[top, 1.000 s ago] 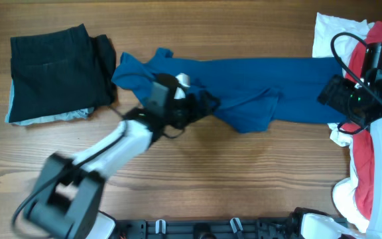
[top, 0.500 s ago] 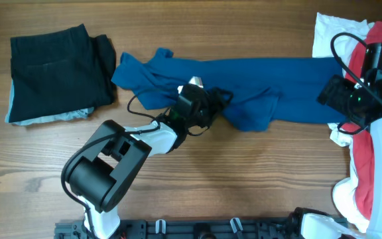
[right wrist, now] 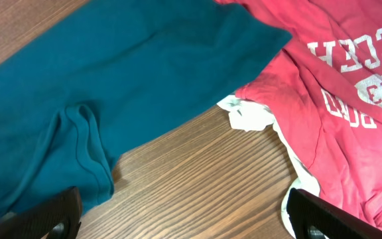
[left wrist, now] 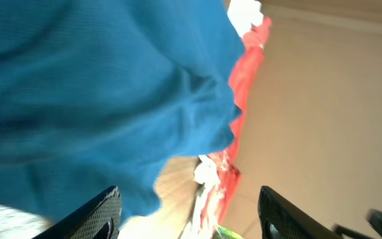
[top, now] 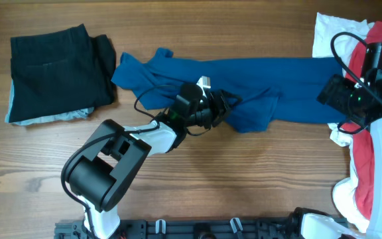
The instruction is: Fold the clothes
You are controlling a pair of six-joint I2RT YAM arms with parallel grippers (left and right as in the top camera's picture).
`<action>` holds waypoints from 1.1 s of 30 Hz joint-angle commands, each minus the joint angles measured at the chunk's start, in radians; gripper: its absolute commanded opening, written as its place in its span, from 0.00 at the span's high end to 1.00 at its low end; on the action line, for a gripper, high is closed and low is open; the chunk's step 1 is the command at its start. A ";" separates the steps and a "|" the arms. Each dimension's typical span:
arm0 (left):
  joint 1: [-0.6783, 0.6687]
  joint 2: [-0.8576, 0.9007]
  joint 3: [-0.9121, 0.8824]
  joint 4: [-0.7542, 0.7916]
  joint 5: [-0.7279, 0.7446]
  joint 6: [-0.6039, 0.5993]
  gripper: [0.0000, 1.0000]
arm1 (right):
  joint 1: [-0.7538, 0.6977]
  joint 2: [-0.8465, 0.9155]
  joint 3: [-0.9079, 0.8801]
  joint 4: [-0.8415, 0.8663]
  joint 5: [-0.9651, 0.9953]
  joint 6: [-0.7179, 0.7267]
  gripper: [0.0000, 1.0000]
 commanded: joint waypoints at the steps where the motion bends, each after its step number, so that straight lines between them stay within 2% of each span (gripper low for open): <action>1: 0.010 0.005 0.004 0.016 0.049 -0.002 0.34 | -0.002 0.003 0.006 0.003 -0.009 -0.010 0.00; 3: 0.010 0.005 0.004 -0.016 0.003 -0.002 0.34 | -0.002 0.003 0.006 0.000 -0.009 -0.011 0.01; 5: -0.004 0.006 0.004 -0.113 -0.084 -0.002 0.32 | -0.002 0.003 0.006 0.000 -0.009 -0.011 0.00; 8: -0.030 0.006 0.004 -0.196 -0.169 -0.001 0.26 | -0.002 0.003 0.006 0.001 -0.009 -0.010 0.00; 12: -0.061 0.007 0.004 -0.219 -0.320 0.014 0.23 | -0.002 0.003 0.006 0.000 -0.010 -0.010 0.00; 14: -0.064 0.008 0.004 -0.215 -0.336 0.013 0.24 | -0.002 0.003 0.006 0.000 -0.010 -0.010 0.00; 16: -0.062 0.008 0.004 -0.192 -0.293 0.013 0.25 | -0.002 0.003 0.006 0.001 -0.009 -0.010 0.00; 21: -0.034 0.007 0.004 -0.096 -0.078 0.012 0.39 | -0.002 0.005 0.006 0.003 -0.009 -0.011 0.00; 23: -0.019 0.007 0.004 -0.074 -0.029 0.005 0.36 | -0.002 0.006 0.006 0.003 -0.009 -0.010 0.00; 26: -0.004 0.007 0.004 -0.053 -0.034 0.006 0.28 | -0.002 0.006 0.006 0.003 -0.009 -0.010 0.00; 33: -0.001 0.007 0.004 -0.035 0.045 0.005 0.28 | -0.002 0.006 0.006 0.007 -0.009 -0.010 0.00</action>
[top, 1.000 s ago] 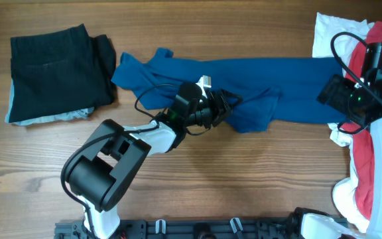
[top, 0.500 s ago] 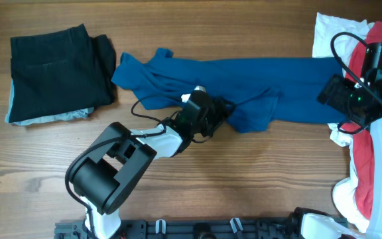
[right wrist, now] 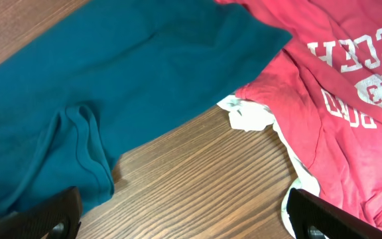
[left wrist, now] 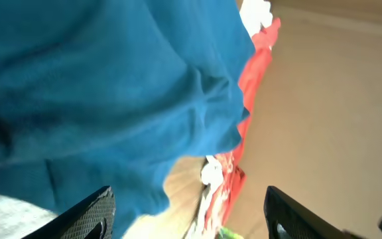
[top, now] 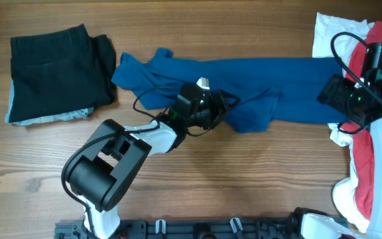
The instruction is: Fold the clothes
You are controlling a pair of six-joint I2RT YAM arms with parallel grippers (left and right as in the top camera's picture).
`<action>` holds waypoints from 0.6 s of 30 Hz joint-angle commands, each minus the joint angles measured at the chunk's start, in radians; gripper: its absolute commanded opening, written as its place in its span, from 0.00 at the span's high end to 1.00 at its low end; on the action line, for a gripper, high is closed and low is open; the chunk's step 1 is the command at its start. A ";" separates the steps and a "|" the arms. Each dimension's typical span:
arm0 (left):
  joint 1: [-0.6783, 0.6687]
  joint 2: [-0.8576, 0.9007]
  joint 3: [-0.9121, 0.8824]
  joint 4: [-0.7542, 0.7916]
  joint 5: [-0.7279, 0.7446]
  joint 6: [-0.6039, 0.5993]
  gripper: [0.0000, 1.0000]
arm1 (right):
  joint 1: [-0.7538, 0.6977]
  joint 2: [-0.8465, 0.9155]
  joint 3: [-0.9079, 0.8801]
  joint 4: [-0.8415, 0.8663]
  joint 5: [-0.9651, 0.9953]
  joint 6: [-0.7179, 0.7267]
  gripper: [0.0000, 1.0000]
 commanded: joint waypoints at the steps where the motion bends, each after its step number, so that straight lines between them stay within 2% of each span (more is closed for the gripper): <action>1: 0.003 0.005 0.001 0.009 0.037 0.005 0.28 | -0.002 0.006 0.006 0.006 -0.009 -0.010 0.00; 9: -0.011 0.007 0.001 -0.094 -0.110 0.010 0.23 | -0.002 0.006 0.006 0.006 -0.009 -0.010 0.00; 18: -0.034 0.015 0.001 -0.097 -0.254 0.014 0.23 | -0.002 0.006 0.006 0.005 -0.009 -0.010 0.00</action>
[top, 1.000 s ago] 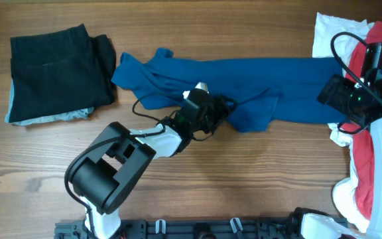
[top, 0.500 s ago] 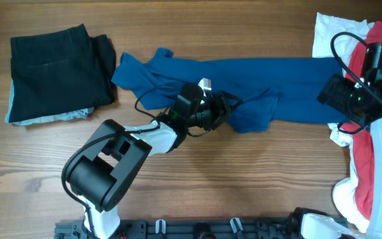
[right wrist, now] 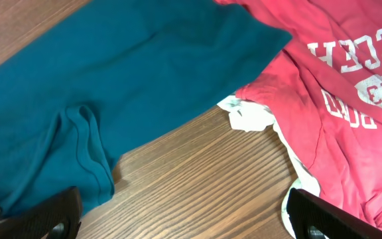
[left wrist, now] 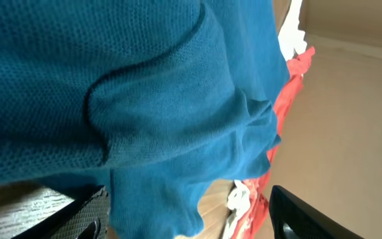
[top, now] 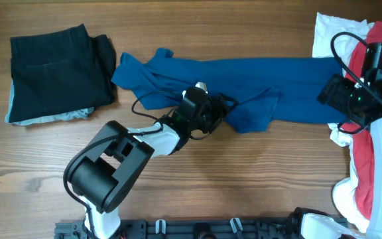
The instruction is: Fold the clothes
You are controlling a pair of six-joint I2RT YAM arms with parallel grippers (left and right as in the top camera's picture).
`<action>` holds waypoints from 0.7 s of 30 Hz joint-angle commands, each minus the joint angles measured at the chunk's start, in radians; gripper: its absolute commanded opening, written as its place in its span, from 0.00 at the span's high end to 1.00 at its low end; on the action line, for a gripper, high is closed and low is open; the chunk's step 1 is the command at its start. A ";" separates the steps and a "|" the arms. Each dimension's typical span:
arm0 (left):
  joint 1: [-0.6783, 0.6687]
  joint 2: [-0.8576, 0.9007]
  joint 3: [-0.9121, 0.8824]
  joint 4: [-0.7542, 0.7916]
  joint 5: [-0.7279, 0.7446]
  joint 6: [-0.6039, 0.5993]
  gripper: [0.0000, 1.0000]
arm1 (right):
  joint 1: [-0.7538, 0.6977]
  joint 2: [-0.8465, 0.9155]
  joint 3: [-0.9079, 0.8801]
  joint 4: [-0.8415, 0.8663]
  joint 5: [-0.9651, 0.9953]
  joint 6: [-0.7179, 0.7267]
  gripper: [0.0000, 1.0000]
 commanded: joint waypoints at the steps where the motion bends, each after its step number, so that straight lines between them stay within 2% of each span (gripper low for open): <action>1: -0.002 0.018 0.001 -0.001 -0.096 0.014 0.24 | -0.002 0.006 0.006 0.005 -0.010 -0.011 0.00; 7: -0.003 0.060 0.001 0.003 -0.182 0.013 0.27 | -0.002 0.006 0.006 0.004 -0.010 -0.010 0.00; 9: -0.003 0.064 0.001 0.004 -0.199 0.013 0.31 | -0.002 0.006 0.006 0.003 -0.017 -0.011 0.00; 13: -0.003 0.064 0.001 0.029 -0.243 0.013 0.44 | -0.002 0.006 0.006 0.003 -0.028 -0.015 0.00; 15: -0.003 0.064 0.001 0.051 -0.264 0.012 0.60 | -0.002 0.006 0.006 0.002 -0.028 -0.018 0.00; 18: -0.003 0.064 0.001 0.058 -0.278 0.012 0.64 | -0.002 0.006 0.006 0.002 -0.029 -0.018 0.00; 21: -0.003 0.064 0.001 0.058 -0.274 0.012 0.73 | -0.002 0.006 0.006 0.003 -0.028 -0.018 0.00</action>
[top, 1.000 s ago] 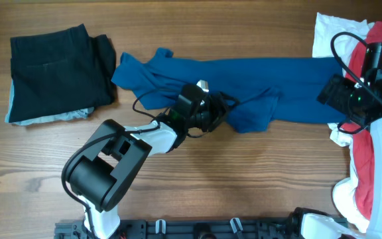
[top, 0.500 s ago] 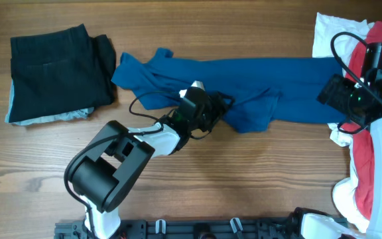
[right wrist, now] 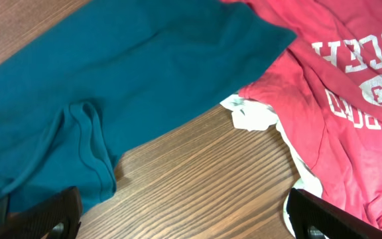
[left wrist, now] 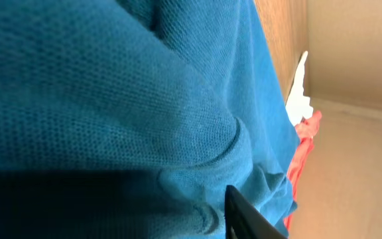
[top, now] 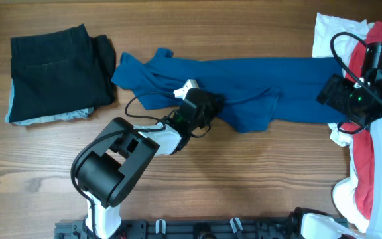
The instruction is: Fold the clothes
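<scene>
A blue garment (top: 264,79) lies stretched across the middle of the wooden table (top: 244,172). My left gripper (top: 209,105) is pressed into its lower middle fold. The left wrist view is filled with blue cloth (left wrist: 131,99); only one dark finger (left wrist: 247,216) shows and the other side is lost in shadow. My right gripper (right wrist: 188,222) hangs open above bare wood beside the garment's right end (right wrist: 111,86), holding nothing; in the overhead view the right gripper (top: 329,93) is over that same end.
A red sweatshirt with white lettering (right wrist: 343,79) and a white cloth (right wrist: 247,118) are heaped at the right edge. A folded black garment (top: 58,70) lies on a pale grey one (top: 25,116) at the far left.
My left gripper has shifted a little to the left and sunk into the blue cloth. Its visible finger now stands nearer the middle of its view. The right gripper has barely moved.
My left gripper stood open at the blue garment's lower middle edge, the red heap visible beyond it. At each later moment it was closer to the cloth, still open. Now cloth fills its view. The right gripper stayed open throughout.
</scene>
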You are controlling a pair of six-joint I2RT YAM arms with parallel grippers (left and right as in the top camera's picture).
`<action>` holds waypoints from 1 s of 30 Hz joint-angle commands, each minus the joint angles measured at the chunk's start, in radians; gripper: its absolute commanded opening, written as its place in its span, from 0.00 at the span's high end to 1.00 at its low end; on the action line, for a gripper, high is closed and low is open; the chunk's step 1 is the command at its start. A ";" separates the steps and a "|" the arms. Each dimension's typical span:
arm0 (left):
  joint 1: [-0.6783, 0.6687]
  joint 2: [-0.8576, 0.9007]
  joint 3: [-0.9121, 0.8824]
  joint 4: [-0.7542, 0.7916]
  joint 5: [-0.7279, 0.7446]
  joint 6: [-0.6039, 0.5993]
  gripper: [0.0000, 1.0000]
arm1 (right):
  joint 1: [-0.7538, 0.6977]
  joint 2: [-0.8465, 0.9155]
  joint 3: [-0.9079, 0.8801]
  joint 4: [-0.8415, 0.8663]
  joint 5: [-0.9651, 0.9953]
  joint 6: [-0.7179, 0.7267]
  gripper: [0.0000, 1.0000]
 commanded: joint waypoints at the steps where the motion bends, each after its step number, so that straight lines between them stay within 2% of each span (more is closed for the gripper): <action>1: -0.001 0.017 0.000 0.004 -0.025 0.013 0.78 | -0.002 0.006 0.006 0.004 -0.013 -0.011 0.00; 3: 0.000 0.017 0.000 0.005 -0.013 0.013 0.95 | -0.002 0.006 0.006 0.004 -0.013 -0.011 0.00; 9: 0.017 0.008 0.000 0.005 0.096 0.021 0.96 | -0.002 0.006 0.006 0.003 -0.014 -0.022 0.00; 13: 0.065 -0.068 0.000 -0.050 0.343 0.187 0.96 | -0.002 0.006 0.006 0.002 -0.032 -0.029 0.00; 16: 0.134 -0.180 0.000 -0.291 0.430 0.299 0.96 | -0.002 0.006 0.006 0.000 -0.063 -0.059 0.00; 18: 0.203 -0.280 0.000 -0.536 0.429 0.421 0.96 | -0.002 0.008 0.006 -0.003 -0.063 -0.058 0.00; 20: 0.293 -0.382 0.000 -0.766 0.393 0.535 0.96 | -0.002 0.016 0.005 -0.005 -0.063 -0.058 0.00; 23: 0.475 -0.532 0.000 -1.067 0.294 0.628 0.96 | -0.002 0.035 -0.008 -0.006 -0.063 -0.055 0.00; 26: 0.658 -0.640 0.000 -1.202 0.261 0.706 0.96 | -0.002 0.068 -0.017 -0.008 -0.067 -0.055 0.00; 30: 0.845 -0.713 0.000 -1.229 0.261 0.788 0.96 | -0.002 0.118 -0.026 -0.008 -0.112 -0.054 0.00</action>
